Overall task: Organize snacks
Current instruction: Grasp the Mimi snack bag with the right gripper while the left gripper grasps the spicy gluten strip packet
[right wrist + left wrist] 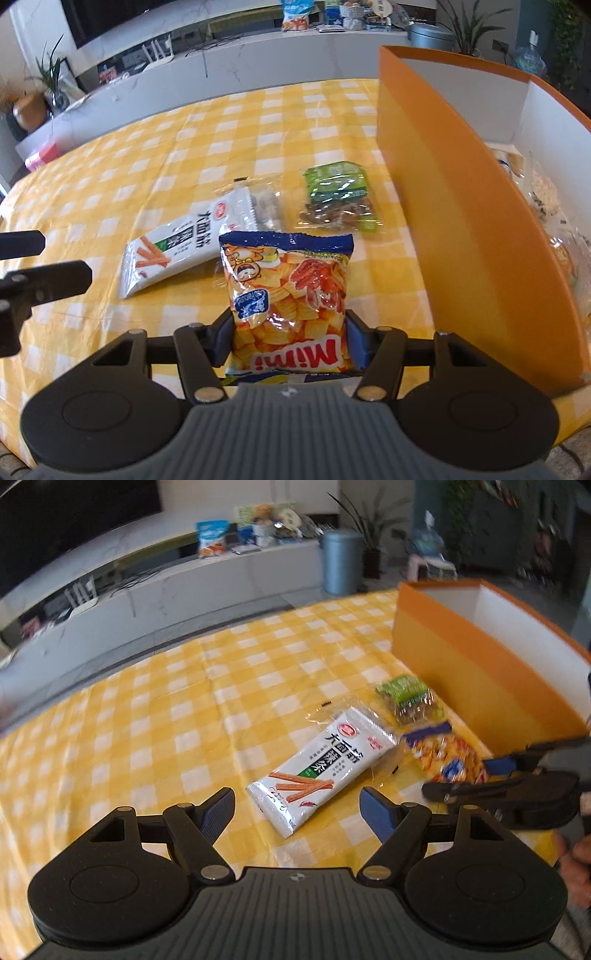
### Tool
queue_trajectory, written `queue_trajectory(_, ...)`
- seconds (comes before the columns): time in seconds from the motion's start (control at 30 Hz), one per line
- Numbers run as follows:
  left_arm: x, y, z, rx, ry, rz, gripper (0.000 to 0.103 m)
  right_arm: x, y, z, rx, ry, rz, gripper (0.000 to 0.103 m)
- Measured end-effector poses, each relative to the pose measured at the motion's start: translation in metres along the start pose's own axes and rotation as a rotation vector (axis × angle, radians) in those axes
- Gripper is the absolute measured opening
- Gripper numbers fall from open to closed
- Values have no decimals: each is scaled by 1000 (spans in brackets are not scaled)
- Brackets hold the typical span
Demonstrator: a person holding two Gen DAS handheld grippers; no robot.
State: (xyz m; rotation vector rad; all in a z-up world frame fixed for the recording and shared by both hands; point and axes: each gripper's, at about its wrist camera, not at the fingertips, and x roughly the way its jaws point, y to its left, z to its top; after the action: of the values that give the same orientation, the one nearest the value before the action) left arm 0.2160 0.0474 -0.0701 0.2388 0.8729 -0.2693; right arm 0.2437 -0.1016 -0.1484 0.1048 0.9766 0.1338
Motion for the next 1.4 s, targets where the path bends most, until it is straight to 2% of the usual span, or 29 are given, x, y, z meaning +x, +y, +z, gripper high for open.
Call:
queue_trajectory(0.13,9,-12,6,116,49,-40,90,5,-13,-1,54,-18,22,59)
queue_trajectory(0.3,24,-30,15,272,95,-39,90,12,-20,2,85,-9,66,59)
queue_trajectory(0.4,37,-37,21,357,134,-68,90,16,-22,3,95,-10,68,59)
queue_trajectory(0.6,60,-52,23,579,143,-22,90,18,-23,5,96,-14,67,60)
queue_trajectory(0.73,79,-50,26,643,193,-20,90,17,-27,5,129,-26,77,61)
queue_trajectory(0.87,94,-42,32,631,216,-39,90,18,-26,5,124,-32,75,61)
queue_trajectory(1.0,106,-29,41,512,241,-96,90,18,-26,5,123,-35,73,61)
queue_trajectory(1.07,111,-27,42,470,247,-90,90,18,-26,5,123,-37,71,61)
queue_trajectory(1.13,114,-28,42,457,250,-90,79,18,-26,4,125,-39,69,61)
queue_trajectory(1.23,114,-28,42,417,254,-102,70,18,-26,5,121,-40,65,61)
queue_trajectory(1.4,114,-24,42,318,254,-91,62,18,-23,4,102,-43,54,61)
